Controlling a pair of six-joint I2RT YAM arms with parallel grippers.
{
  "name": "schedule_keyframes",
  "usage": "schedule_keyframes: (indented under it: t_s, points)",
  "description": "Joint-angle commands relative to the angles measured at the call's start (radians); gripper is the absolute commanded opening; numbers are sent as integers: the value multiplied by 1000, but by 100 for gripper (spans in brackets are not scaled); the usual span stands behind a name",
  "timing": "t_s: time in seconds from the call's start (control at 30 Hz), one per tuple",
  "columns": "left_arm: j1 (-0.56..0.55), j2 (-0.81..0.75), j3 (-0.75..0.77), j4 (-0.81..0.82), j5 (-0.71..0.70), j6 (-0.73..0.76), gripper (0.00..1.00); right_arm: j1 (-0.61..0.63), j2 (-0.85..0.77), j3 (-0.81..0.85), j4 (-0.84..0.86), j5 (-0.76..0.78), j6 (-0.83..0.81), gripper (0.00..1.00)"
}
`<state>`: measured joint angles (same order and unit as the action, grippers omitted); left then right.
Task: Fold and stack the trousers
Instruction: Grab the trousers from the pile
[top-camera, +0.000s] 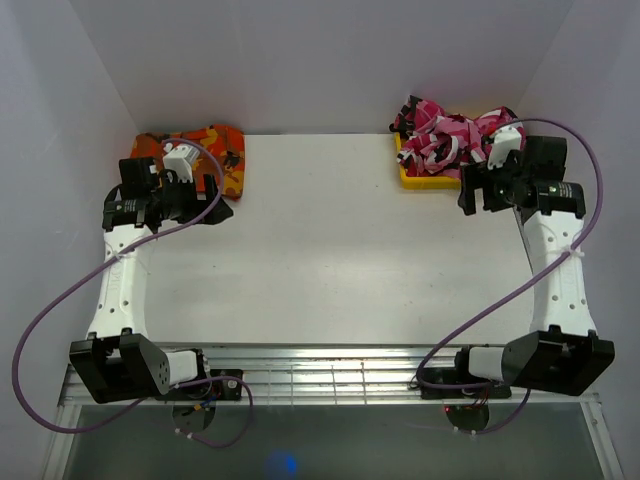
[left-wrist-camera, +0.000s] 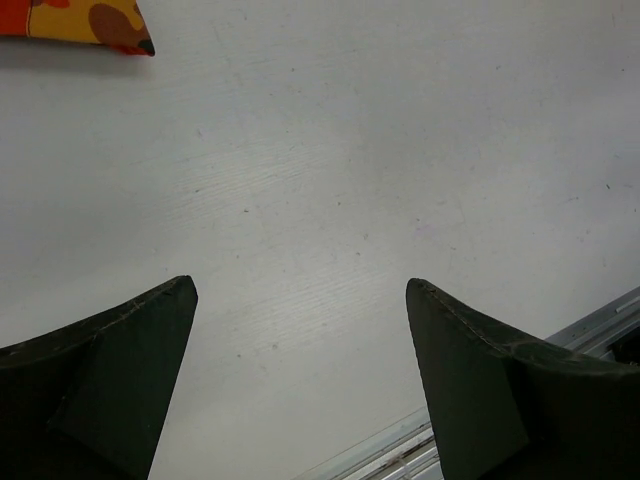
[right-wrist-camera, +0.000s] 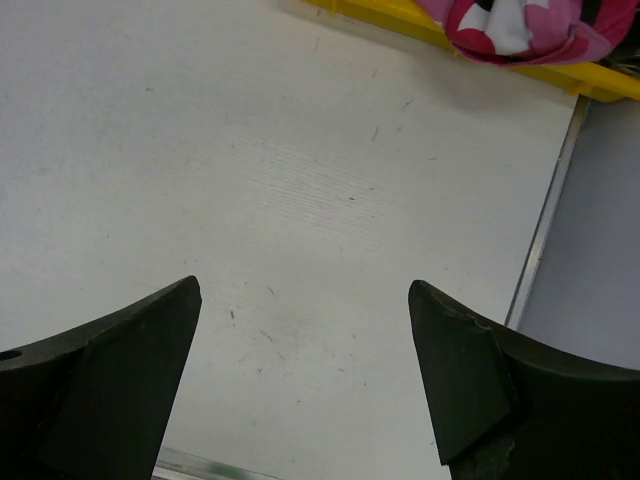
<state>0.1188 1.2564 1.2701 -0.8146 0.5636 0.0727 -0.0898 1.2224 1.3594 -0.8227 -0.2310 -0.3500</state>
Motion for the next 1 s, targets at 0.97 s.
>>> schedule_keyframes:
  t_s: [0.97]
  points:
    - [4,12,-124,245,-27,-62,98,-145,939,862,270,-218,267,90]
